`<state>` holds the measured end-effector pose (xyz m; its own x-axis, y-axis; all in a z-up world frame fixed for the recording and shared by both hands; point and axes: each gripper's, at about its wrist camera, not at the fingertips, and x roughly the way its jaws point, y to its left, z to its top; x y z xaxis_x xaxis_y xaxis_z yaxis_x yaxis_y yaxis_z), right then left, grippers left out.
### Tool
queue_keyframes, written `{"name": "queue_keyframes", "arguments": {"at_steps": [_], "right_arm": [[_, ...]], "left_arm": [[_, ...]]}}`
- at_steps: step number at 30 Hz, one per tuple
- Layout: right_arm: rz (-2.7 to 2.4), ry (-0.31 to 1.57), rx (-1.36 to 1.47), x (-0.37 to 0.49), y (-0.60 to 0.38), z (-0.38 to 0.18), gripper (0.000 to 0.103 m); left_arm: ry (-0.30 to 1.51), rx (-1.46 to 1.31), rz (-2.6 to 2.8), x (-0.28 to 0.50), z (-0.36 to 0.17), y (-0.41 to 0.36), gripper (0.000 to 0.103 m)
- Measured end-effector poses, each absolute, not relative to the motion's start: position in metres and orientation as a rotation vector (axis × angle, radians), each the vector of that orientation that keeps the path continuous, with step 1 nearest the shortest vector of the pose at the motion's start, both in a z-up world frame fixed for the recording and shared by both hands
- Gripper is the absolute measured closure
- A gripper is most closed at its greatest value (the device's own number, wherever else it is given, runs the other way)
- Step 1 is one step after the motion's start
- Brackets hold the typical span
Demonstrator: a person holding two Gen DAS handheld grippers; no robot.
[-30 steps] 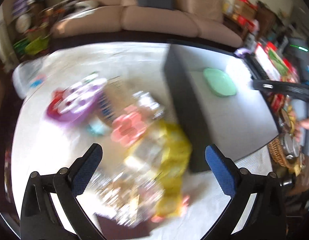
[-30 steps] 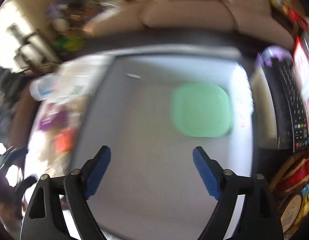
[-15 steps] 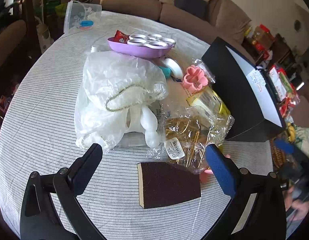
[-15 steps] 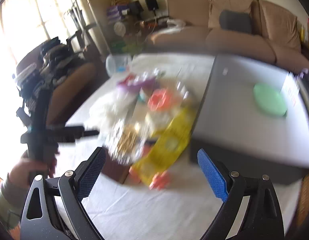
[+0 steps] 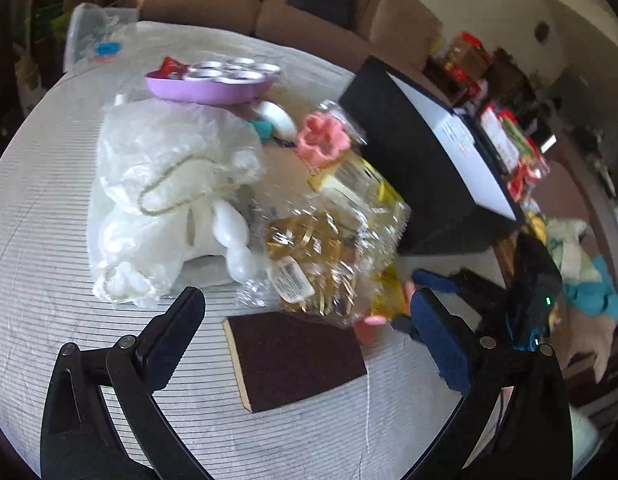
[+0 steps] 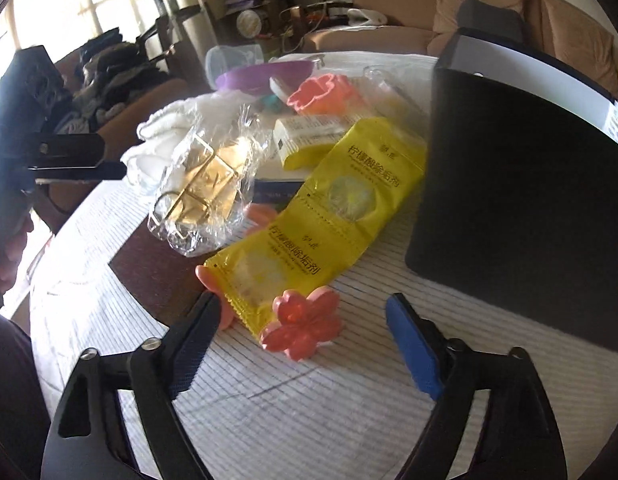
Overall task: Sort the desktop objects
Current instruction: 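Withdraw the left gripper from the box back over the table, then grasp the pink flower cutter with the right gripper while the left gripper grasps a small pink piece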
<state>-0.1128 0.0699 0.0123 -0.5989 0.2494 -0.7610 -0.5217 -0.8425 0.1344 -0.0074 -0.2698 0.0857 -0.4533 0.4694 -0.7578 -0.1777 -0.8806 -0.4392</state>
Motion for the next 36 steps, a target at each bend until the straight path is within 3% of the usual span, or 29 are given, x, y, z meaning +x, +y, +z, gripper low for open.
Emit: {"name": "queue_keyframes", "arguments": {"at_steps": [7,12,13,16,19,21,27,29,31,33,36], "right_arm": [[2.447,0.343,-1.189,-0.124,0.059,0.0,0.062],[2.419,0.358,-1.13,-0.093,0.051,0.023,0.064],[2.412,0.354,-1.122,-0.085,0.049,0.028,0.069],[2.409,0.386,-1.076,-0.057,0.046,0.046,0.069],[2.415,0.446,-1.012,-0.033,0.048,0.057,0.069],[2.423,0.508,-0.952,-0.023,0.054,0.062,0.069],[2.409,0.643,-0.928,-0.023,0.071,0.057,0.069],[2.413,0.698,-0.923,-0.018,0.076,0.057,0.067],[2.412,0.705,-0.916,-0.014,0.078,0.058,0.065],[2.414,0.718,-0.912,-0.01,0.078,0.059,0.06],[2.427,0.744,-0.922,-0.006,0.08,0.058,0.057]], "left_arm": [[-0.195,-1.317,2.197,0.014,0.087,-0.213,0.0],[-0.033,-1.285,2.177,0.028,0.082,-0.173,0.001],[-0.019,-1.276,2.18,0.028,0.081,-0.167,0.001],[-0.031,-1.266,2.176,0.026,0.076,-0.154,0.002],[-0.015,-1.305,2.236,0.017,0.066,-0.15,0.02],[-0.034,-1.316,2.281,0.012,0.06,-0.151,0.025],[-0.015,-1.291,2.355,0.008,0.056,-0.143,0.027],[-0.01,-1.28,2.365,0.009,0.054,-0.139,0.038],[-0.076,-1.327,2.332,0.004,0.044,-0.138,0.082],[-0.142,-1.382,2.336,-0.002,0.032,-0.145,0.089],[-0.135,-1.37,2.346,-0.002,0.033,-0.149,0.09]]}}
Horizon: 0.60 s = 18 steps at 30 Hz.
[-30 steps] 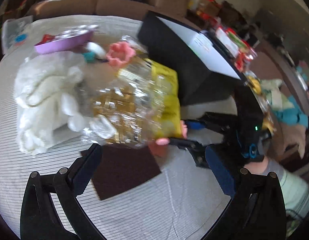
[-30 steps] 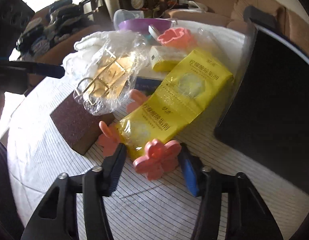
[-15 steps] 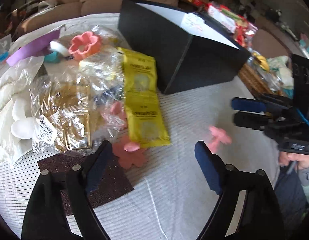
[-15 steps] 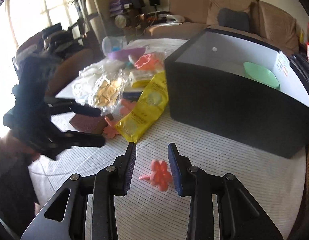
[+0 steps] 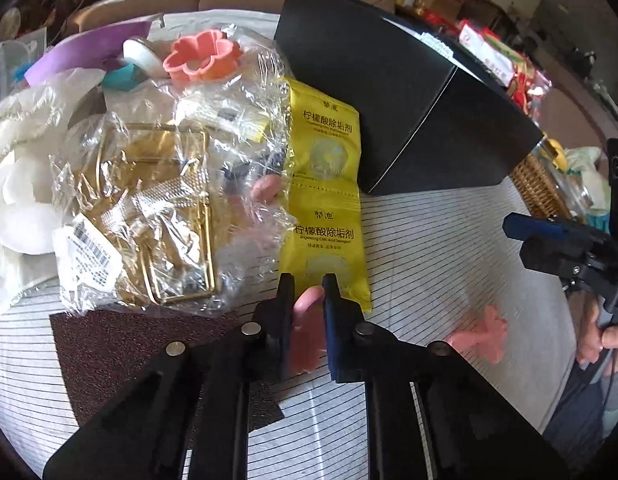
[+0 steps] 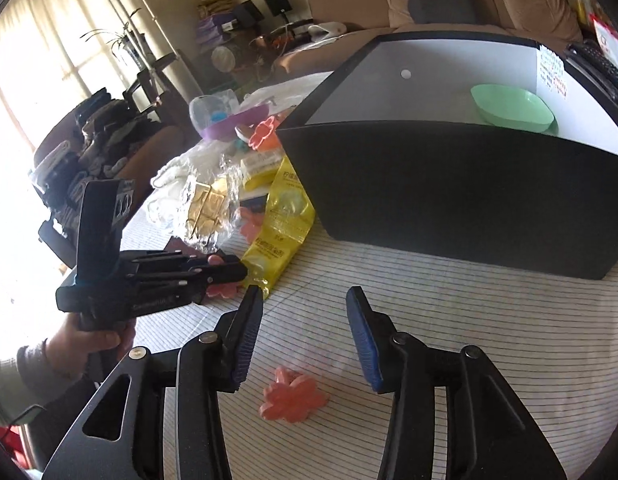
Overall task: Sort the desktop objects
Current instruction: 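Grasp the pink flower cutter with the right gripper while the left gripper grasps a small pink piece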
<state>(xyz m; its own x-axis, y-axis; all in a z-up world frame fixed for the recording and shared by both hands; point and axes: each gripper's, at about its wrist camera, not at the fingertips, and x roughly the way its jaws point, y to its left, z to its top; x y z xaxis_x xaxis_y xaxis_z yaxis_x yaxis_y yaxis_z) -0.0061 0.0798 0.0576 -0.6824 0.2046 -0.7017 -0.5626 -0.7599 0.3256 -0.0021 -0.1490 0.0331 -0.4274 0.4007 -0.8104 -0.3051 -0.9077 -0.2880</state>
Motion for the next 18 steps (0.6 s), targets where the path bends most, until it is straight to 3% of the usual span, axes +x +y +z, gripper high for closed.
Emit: {"name": "queue_keyframes", "arguments": {"at_steps": [6,8,13,18], "right_arm": [[2.481,0.694,-1.016,-0.002,0.075,0.049,0.051],[2.502,0.672,-1.05,-0.001,0.069,0.045,0.044],[2.558,0.492,-1.142,0.0,0.049,0.039,0.029],[2.568,0.394,-1.228,-0.007,0.036,0.02,0.029]], "left_arm": [[-0.172,-1.357,2.325,0.003,0.038,-0.153,0.092],[-0.233,-1.325,2.311,0.001,0.047,-0.158,0.098],[-0.416,-1.235,2.26,-0.005,0.071,-0.178,0.099],[-0.434,-1.27,2.229,-0.011,0.07,-0.19,0.099]]}}
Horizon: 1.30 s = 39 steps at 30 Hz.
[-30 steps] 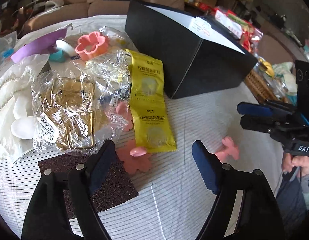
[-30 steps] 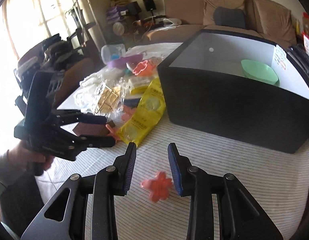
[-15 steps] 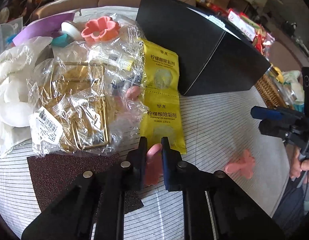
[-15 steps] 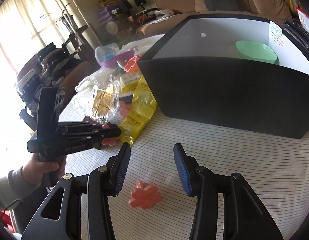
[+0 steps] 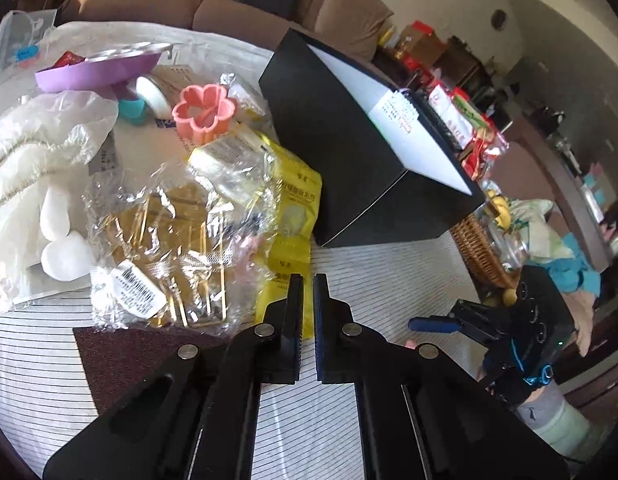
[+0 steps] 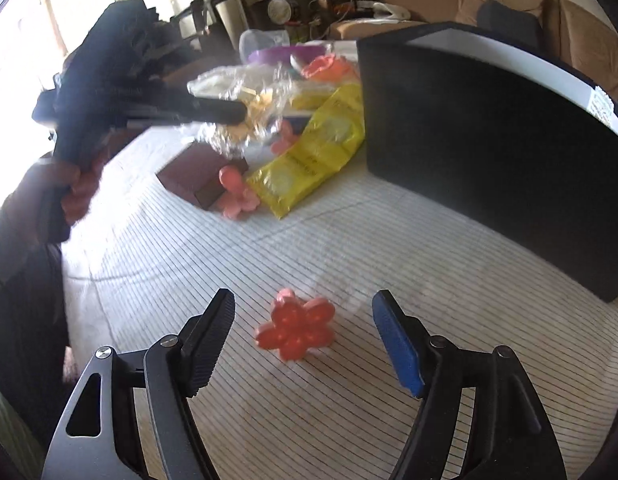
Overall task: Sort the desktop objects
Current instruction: 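Grasp the pink flower cutter with the right gripper while the left gripper grasps a small pink piece, then carry the pink flower cutter into the box and drop it onto the green dish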
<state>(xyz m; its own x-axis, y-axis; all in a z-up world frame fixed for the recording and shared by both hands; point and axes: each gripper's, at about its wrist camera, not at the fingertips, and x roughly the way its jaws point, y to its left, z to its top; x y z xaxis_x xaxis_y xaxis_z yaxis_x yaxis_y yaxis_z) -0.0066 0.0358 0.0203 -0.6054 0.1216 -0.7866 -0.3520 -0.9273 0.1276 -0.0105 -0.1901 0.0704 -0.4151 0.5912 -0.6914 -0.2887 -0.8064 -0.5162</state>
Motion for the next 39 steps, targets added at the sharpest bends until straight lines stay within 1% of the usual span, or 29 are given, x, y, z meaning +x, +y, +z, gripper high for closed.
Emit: {"name": "queue_keyframes", "arguments": {"at_steps": [1,2,4,6,8,10,13,15,17,18,19,21,23,24,25,28,34,36,39], "right_arm": [[2.556,0.378,-1.256,-0.009,0.035,0.015,0.03],[2.551,0.363,-1.279,-0.012,0.033,0.01,0.038],[2.565,0.355,-1.294,-0.014,0.031,0.008,0.06],[2.569,0.356,-1.291,-0.015,0.03,0.009,0.06],[2.568,0.375,-1.277,-0.014,0.032,0.011,0.06],[2.564,0.416,-1.25,-0.013,0.037,0.014,0.06],[2.557,0.472,-1.203,-0.01,0.045,0.021,0.06],[2.56,0.49,-1.172,-0.008,0.048,0.026,0.06],[2.568,0.521,-1.162,-0.006,0.051,0.029,0.06],[2.567,0.523,-1.158,-0.006,0.051,0.03,0.06],[2.569,0.524,-1.157,-0.005,0.051,0.031,0.06],[2.573,0.532,-1.157,-0.005,0.051,0.032,0.06],[2.575,0.533,-1.159,-0.004,0.051,0.031,0.06],[2.575,0.535,-1.161,-0.004,0.051,0.032,0.06],[2.575,0.534,-1.163,-0.004,0.051,0.031,0.06],[2.574,0.529,-1.167,-0.004,0.05,0.031,0.06],[2.585,0.552,-1.128,-0.004,0.052,0.038,0.06],[2.589,0.555,-1.1,-0.003,0.053,0.045,0.06],[2.609,0.563,-1.008,0.004,0.057,0.074,0.06]], "left_arm": [[-0.408,-1.279,2.234,-0.009,0.068,-0.19,0.098],[-0.359,-1.291,2.245,-0.007,0.067,-0.187,0.098],[-0.239,-1.308,2.259,0.0,0.066,-0.176,0.097],[-0.132,-1.315,2.262,0.007,0.063,-0.165,0.097],[-0.083,-1.328,2.245,0.01,0.059,-0.156,0.094],[-0.074,-1.341,2.22,0.013,0.055,-0.15,0.092],[-0.046,-1.357,2.224,0.016,0.05,-0.147,0.093],[-0.061,-1.387,2.209,0.016,0.045,-0.148,0.094],[-0.061,-1.402,2.201,0.018,0.044,-0.15,0.092],[-0.042,-1.419,2.211,0.019,0.041,-0.149,0.08],[-0.046,-1.428,2.218,0.02,0.04,-0.149,0.071],[-0.061,-1.397,2.19,0.025,0.042,-0.147,0.059],[-0.013,-1.378,2.224,0.028,0.042,-0.143,0.063],[-0.018,-1.381,2.226,0.027,0.041,-0.143,0.074],[-0.051,-1.384,2.216,0.026,0.041,-0.145,0.099],[-0.067,-1.363,2.258,0.024,0.046,-0.151,0.098],[-0.157,-1.298,2.289,0.022,0.068,-0.165,0.098],[-0.173,-1.269,2.299,0.02,0.081,-0.167,0.098],[-0.184,-1.229,2.31,0.015,0.108,-0.161,0.098]]}}
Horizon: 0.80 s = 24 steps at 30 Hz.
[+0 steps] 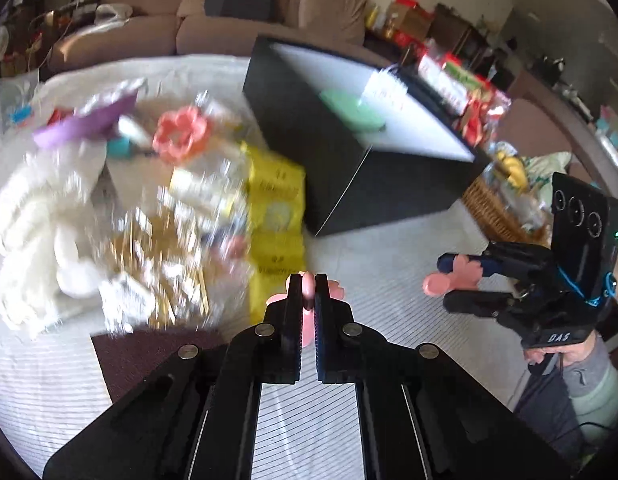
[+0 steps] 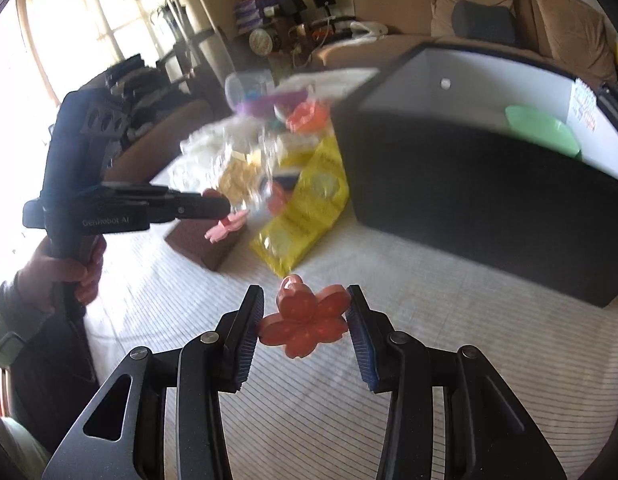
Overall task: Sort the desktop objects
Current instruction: 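Carry the pink flower cutter into the box and drop it onto the green dish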
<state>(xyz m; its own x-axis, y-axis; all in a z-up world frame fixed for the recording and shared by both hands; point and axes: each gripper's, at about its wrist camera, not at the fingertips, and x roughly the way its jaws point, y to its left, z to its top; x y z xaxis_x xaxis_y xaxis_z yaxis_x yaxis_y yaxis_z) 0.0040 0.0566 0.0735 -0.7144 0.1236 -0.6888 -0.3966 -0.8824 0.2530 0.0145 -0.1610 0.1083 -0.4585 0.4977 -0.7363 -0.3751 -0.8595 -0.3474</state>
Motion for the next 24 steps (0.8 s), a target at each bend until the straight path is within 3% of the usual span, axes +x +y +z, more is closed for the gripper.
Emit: {"name": "queue_keyframes", "arguments": {"at_steps": [7,12,17,24], "right_arm": [[2.552,0.504,-0.858,0.021,0.102,0.148,0.06],[2.355,0.53,-0.872,0.016,0.2,0.187,0.06],[2.135,0.613,-1.032,-0.016,0.316,0.161,0.06],[1.936,0.655,-1.171,-0.044,0.407,0.115,0.06]], "left_arm": [[-0.234,-1.18,2.225,-0.042,0.178,-0.111,0.098],[-0.294,-1.166,2.148,-0.12,0.214,-0.05,0.098],[-0.359,-1.3,2.115,-0.219,0.187,0.009,0.098],[-0.39,-1.518,2.101,-0.319,0.113,0.06,0.098]]}}
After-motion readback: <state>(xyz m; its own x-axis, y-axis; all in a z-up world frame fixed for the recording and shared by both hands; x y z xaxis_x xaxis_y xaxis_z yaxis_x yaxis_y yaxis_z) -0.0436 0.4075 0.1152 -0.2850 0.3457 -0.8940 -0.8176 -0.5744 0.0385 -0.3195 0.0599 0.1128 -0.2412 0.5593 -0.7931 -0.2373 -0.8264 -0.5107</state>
